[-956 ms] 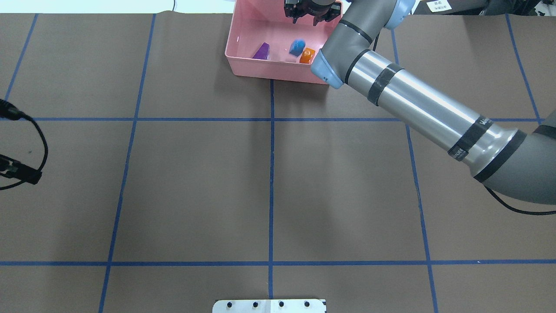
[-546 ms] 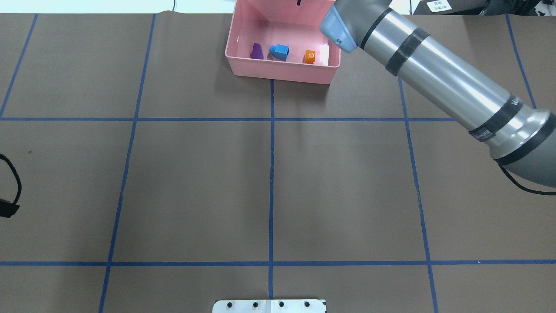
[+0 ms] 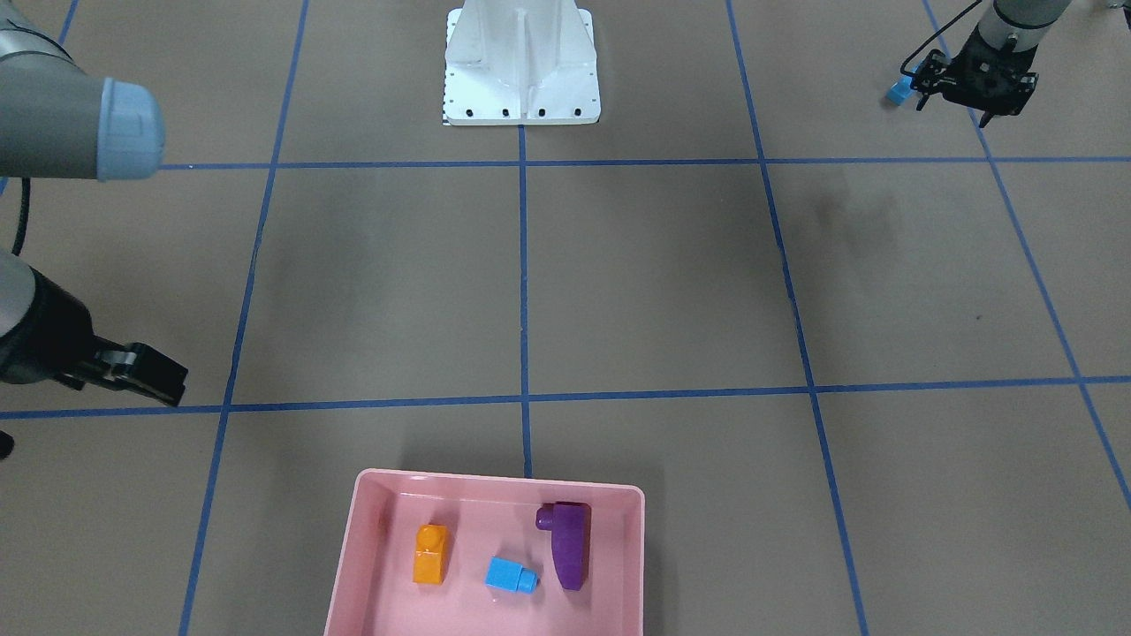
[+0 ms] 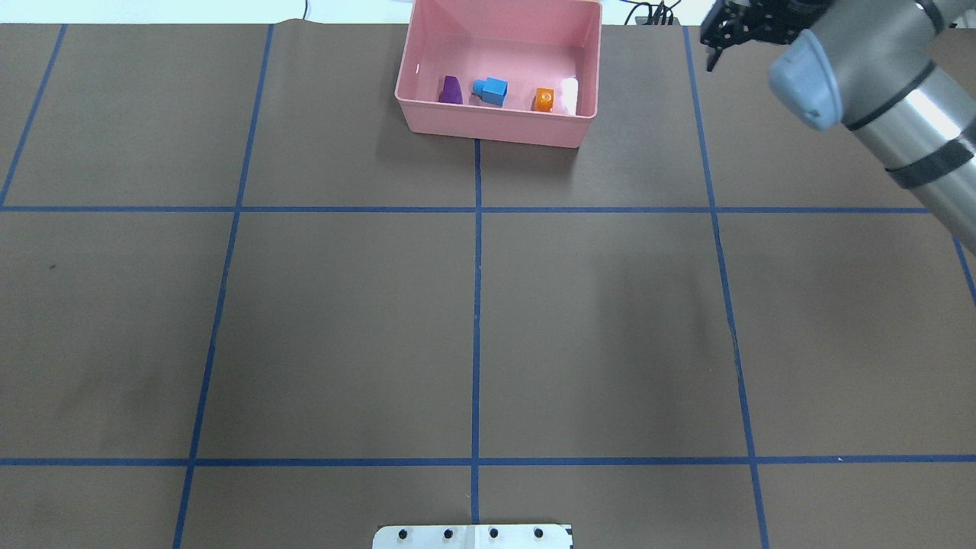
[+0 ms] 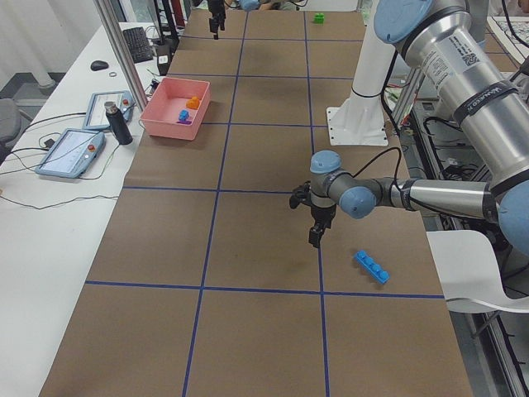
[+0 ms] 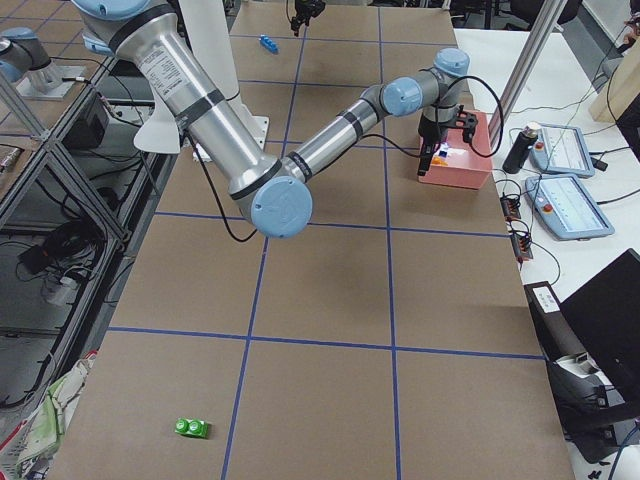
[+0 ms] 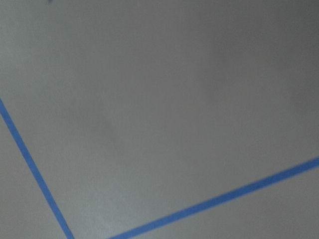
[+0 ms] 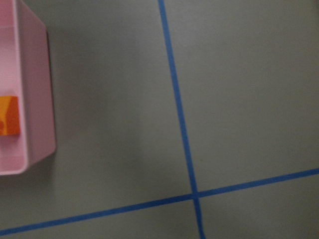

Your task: Put all blocks into box

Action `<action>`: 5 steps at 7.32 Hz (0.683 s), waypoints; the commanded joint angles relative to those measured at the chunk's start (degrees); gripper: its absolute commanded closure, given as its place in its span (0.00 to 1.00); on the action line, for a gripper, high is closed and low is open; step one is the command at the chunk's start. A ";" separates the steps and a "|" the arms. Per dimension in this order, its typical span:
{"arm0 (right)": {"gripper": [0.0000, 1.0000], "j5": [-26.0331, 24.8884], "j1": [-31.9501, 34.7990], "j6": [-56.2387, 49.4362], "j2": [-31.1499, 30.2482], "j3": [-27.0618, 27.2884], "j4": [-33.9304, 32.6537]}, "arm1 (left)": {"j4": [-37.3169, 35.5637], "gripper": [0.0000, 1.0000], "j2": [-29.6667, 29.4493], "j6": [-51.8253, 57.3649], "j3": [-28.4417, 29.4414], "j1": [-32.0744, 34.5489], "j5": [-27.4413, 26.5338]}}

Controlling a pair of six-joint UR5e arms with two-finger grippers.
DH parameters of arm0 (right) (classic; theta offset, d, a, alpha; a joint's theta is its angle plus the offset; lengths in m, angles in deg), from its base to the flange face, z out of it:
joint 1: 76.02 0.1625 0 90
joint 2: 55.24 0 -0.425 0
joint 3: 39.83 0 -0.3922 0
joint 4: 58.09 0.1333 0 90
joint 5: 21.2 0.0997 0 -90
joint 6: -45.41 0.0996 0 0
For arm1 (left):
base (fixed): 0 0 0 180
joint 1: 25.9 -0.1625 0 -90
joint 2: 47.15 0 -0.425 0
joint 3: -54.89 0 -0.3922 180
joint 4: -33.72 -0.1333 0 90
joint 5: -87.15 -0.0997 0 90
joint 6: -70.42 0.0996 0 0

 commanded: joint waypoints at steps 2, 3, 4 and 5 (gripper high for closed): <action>0.00 -0.74 2.40 -11.95 -11.44 9.88 -10.07 | 0.60 0.00 2.14 -0.20 0.51 -7.56 5.44; 0.00 -0.74 2.49 -12.13 -15.92 12.86 -10.08 | 0.25 0.00 3.63 -0.20 0.86 -9.58 5.63; 0.00 -0.83 2.92 -15.00 -19.53 15.15 -10.16 | 0.42 0.00 3.99 -0.46 1.47 -11.25 5.63; 0.00 -0.92 3.45 -19.20 -23.13 16.83 -10.17 | 0.51 0.00 3.99 -0.55 1.65 -12.75 5.64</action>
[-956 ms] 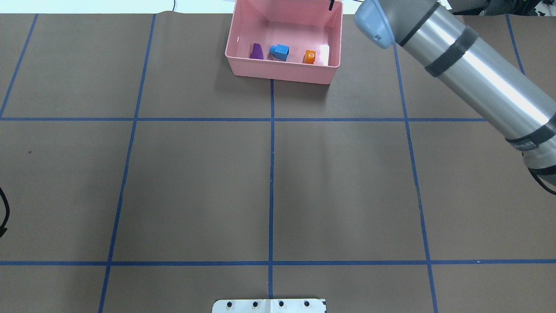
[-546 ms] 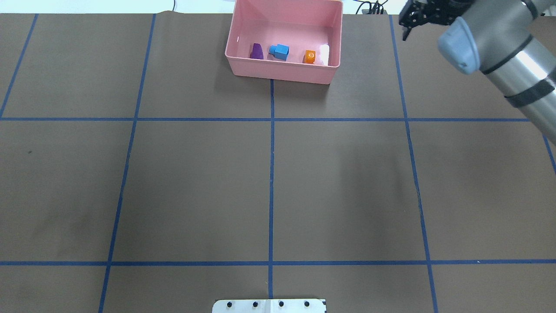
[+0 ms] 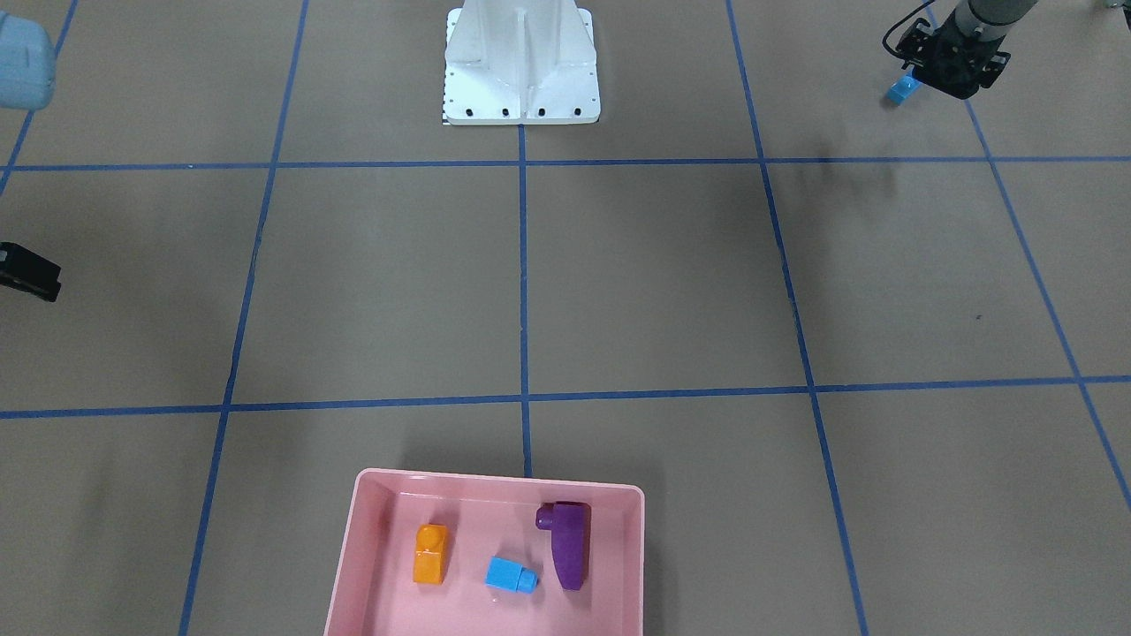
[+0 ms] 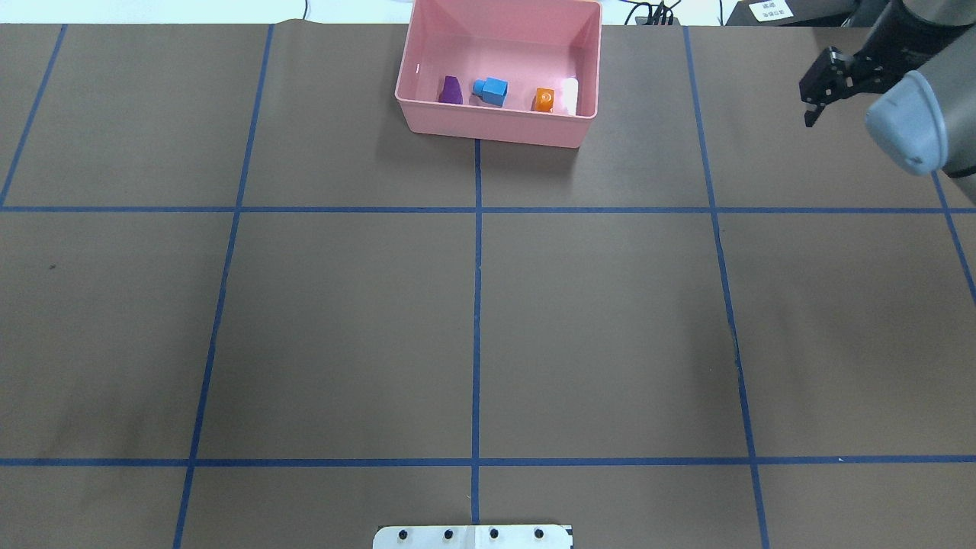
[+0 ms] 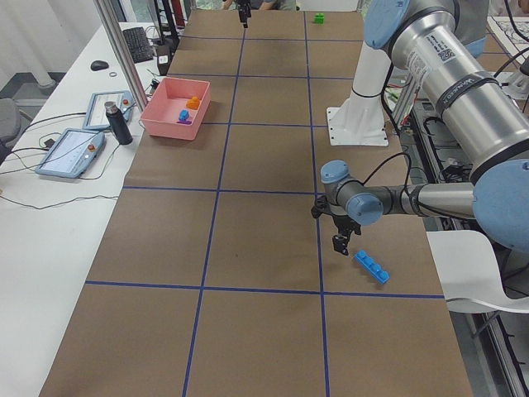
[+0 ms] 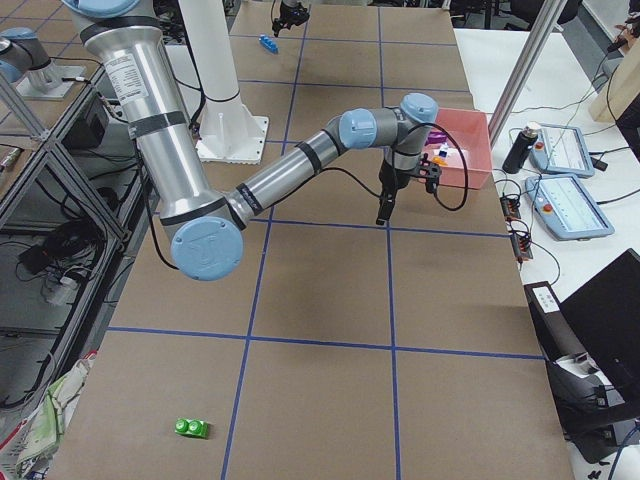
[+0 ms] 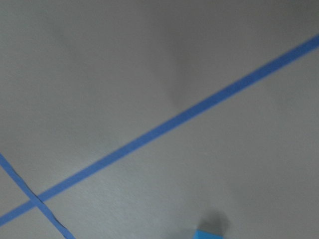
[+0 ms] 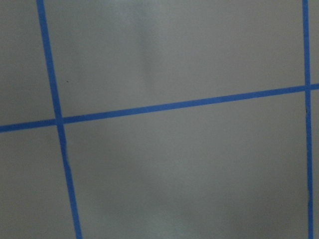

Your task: Put all blocks into box

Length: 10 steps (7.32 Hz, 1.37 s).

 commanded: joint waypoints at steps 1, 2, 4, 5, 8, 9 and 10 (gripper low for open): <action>0.00 -0.64 1.00 -7.13 -7.01 3.04 -0.04 | 0.08 0.00 0.33 -0.50 1.08 -4.28 0.12; 0.00 -2.47 0.83 -8.82 -10.16 4.62 0.31 | 0.17 0.00 0.07 -0.59 2.74 -5.87 0.12; 0.00 -4.14 0.92 -12.52 -19.37 9.00 0.40 | 0.35 0.00 -1.42 -3.30 3.89 -8.42 0.12; 0.00 -5.20 1.01 -15.74 -22.03 9.72 0.31 | 0.26 0.00 -2.56 -4.97 4.68 -9.91 0.04; 0.00 -5.21 1.10 -20.33 -25.92 9.73 -0.13 | 0.43 0.00 -6.25 -5.69 8.63 -10.63 -0.05; 0.00 -5.65 2.58 -25.48 -27.15 9.64 -0.04 | 0.61 0.01 -6.26 -5.78 8.64 -10.72 -0.05; 0.00 -5.48 3.90 -27.53 -27.33 9.99 -0.13 | 1.92 0.10 -6.17 -6.74 8.64 -10.72 0.03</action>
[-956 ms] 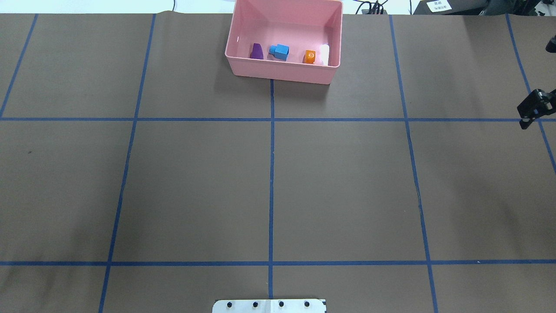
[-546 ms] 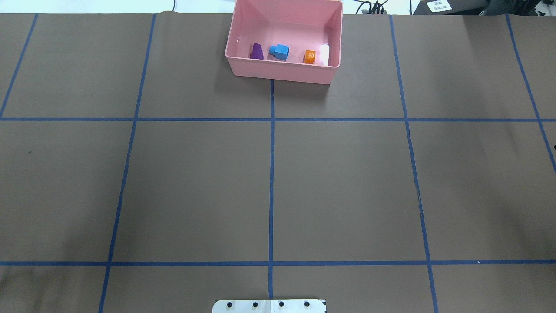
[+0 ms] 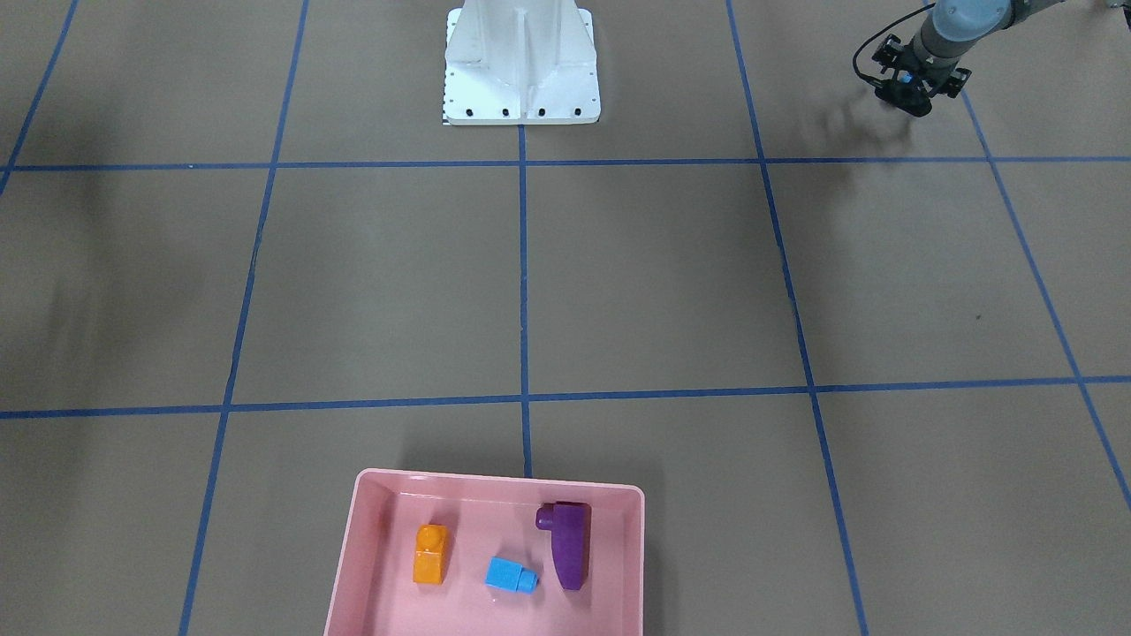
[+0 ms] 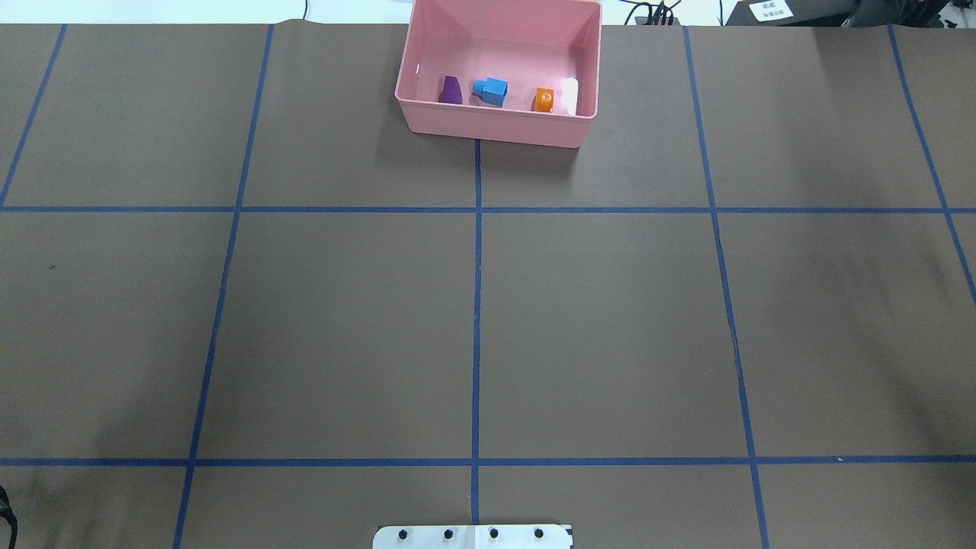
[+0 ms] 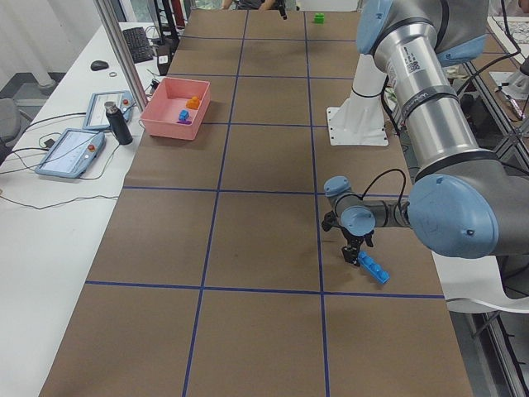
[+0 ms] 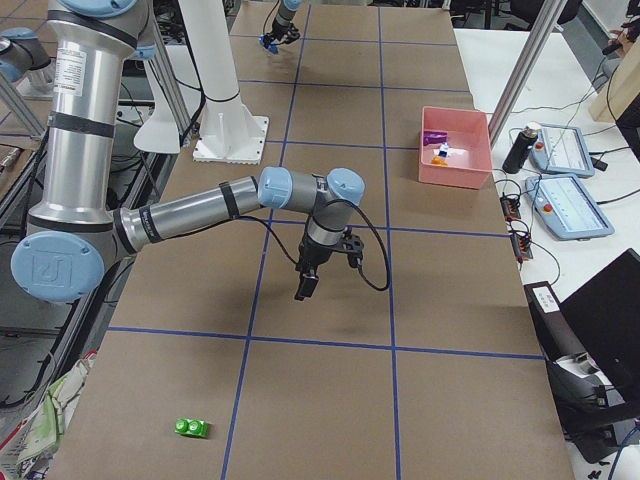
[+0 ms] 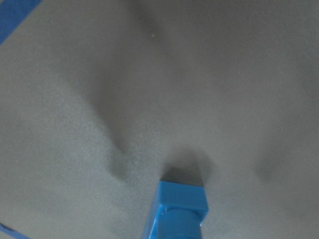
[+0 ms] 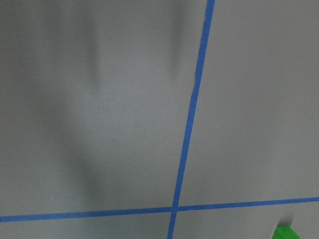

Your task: Put all blocks into box

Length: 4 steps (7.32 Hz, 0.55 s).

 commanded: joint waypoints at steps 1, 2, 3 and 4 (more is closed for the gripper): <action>0.00 0.06 1.63 -3.73 -0.83 0.27 -0.13 | 1.76 0.23 0.12 -2.00 0.24 -0.14 0.07; 0.00 0.07 2.15 -3.82 -0.83 0.27 -0.05 | 1.77 0.35 0.04 -2.01 0.33 -0.41 -0.02; 0.00 0.07 2.33 -3.82 -0.74 0.36 -0.04 | 1.77 0.39 0.04 -2.01 0.41 -0.41 0.07; 0.00 0.41 2.50 -3.82 -0.56 0.45 -0.13 | 1.68 0.44 0.12 -2.27 0.33 -0.41 0.07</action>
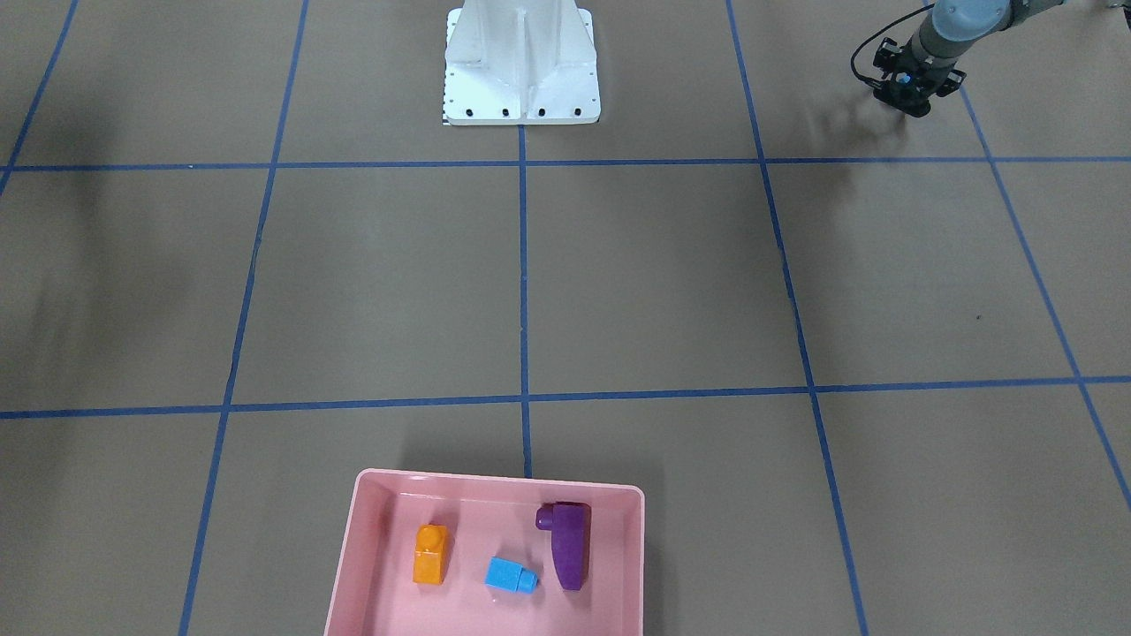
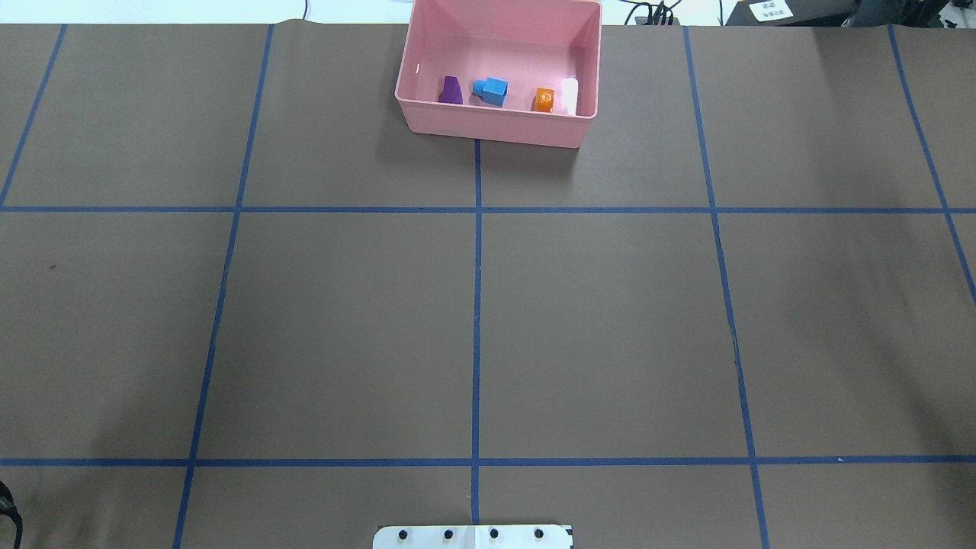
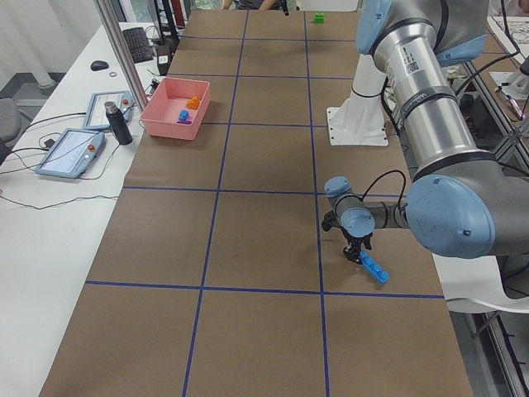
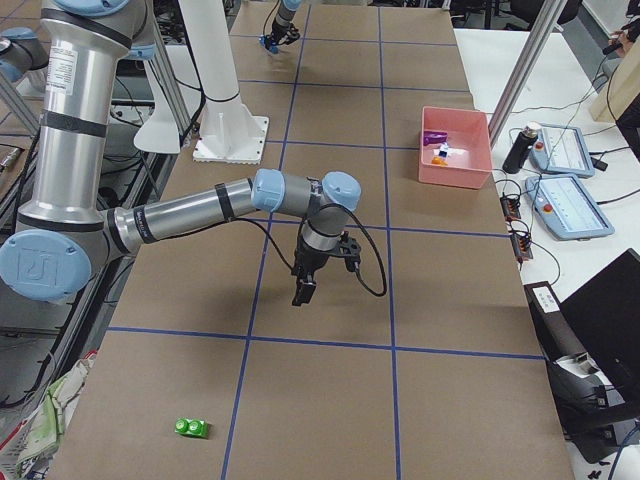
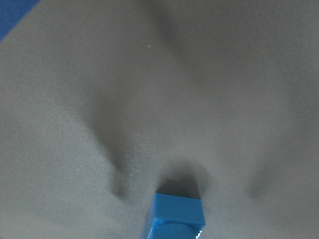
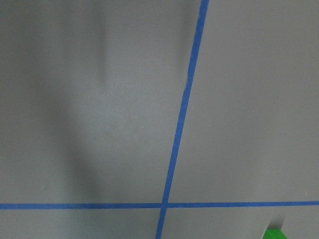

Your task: Put all blocks into box

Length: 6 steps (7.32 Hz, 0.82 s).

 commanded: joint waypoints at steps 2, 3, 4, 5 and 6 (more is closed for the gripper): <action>0.00 0.28 0.29 0.02 0.42 0.27 -0.07 | 0.07 0.67 0.06 -0.97 -0.02 -0.05 0.02; 0.00 0.20 0.29 0.72 0.68 0.36 0.02 | 0.07 0.70 0.06 -0.97 -0.02 -0.05 0.02; 0.00 0.11 0.29 0.72 0.68 0.36 0.02 | 0.25 0.79 0.23 -1.06 -0.10 -0.05 0.02; 0.00 0.11 0.29 0.72 0.68 0.36 0.02 | 0.25 0.88 0.93 -1.06 -0.97 0.04 0.02; 0.00 0.11 0.29 0.72 0.68 0.36 0.02 | 0.33 0.96 2.77 -1.06 -2.72 0.13 0.02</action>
